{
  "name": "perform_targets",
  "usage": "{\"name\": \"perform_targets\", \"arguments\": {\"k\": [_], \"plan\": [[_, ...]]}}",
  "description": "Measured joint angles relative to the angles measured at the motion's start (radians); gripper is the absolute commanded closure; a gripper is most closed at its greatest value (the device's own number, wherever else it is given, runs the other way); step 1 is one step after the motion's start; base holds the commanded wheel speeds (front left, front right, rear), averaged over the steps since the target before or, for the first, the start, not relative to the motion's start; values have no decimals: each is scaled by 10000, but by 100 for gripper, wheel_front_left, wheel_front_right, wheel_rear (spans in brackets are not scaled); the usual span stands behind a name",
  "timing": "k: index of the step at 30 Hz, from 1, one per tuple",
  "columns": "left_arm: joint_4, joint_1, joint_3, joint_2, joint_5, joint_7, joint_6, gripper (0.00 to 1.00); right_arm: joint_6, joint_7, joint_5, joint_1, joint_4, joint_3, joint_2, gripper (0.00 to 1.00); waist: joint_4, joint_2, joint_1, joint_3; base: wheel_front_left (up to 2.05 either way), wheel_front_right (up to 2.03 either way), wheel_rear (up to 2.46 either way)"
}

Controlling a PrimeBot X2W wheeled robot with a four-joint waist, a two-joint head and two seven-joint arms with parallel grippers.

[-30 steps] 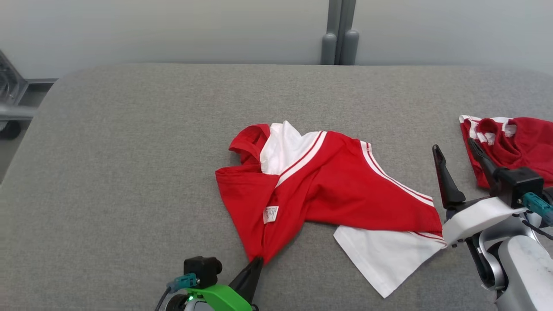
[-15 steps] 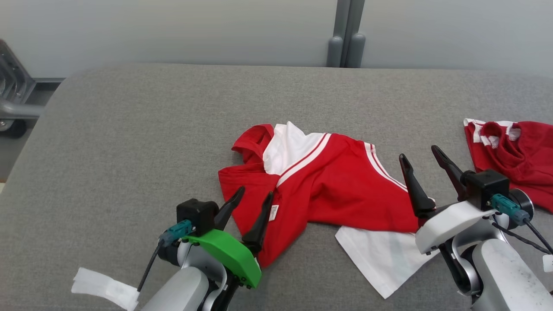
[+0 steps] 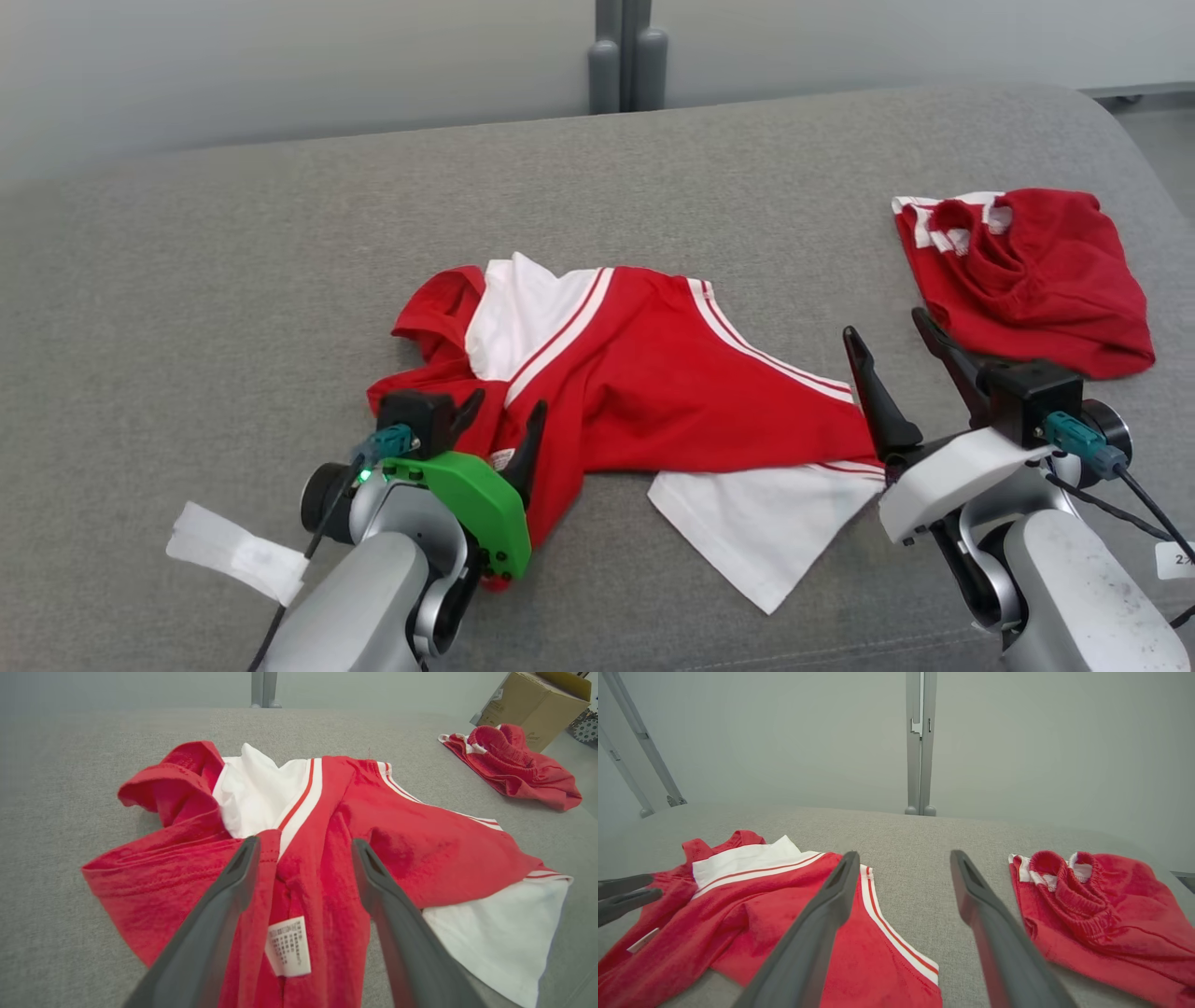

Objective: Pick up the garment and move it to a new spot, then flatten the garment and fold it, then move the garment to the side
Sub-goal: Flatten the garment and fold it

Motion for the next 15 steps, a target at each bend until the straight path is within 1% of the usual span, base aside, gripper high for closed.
{"name": "perform_targets", "arguments": {"k": [6, 7, 8, 9, 10, 11, 15], "plan": [[606, -357, 104, 25, 123, 272, 71, 0, -13, -73, 2, -101, 12, -115, 6, 0, -654, 0, 0, 317, 0, 0, 0], [688, -394, 128, 21, 138, 274, 82, 2, -48, -115, 6, -110, 23, -186, 4, 0, -740, 0, 0, 373, 0, 0, 0], [803, -452, 165, 19, 203, 288, 121, 16, -102, -148, 17, -122, 31, -259, -4, 0, -810, 0, 0, 432, 0, 0, 0], [901, -525, 201, 19, 276, 288, 163, 26, -104, -153, 31, -130, 36, -316, -23, 0, -861, 0, 0, 491, 0, 0, 0], [963, -599, 257, 21, 311, 286, 165, 47, -104, -186, 38, -131, 54, -351, -44, 0, -905, 0, 0, 546, 0, 0, 0], [1020, -670, 291, 19, 311, 286, 165, 52, -105, -226, 50, -135, 65, -360, -46, 0, -940, 0, 0, 592, 0, 0, 0], [1260, -827, 286, 2, 566, 286, 213, 54, -198, -251, 67, -141, 113, -418, -38, 0, -972, 0, 0, 691, 0, 0, 0]]}}
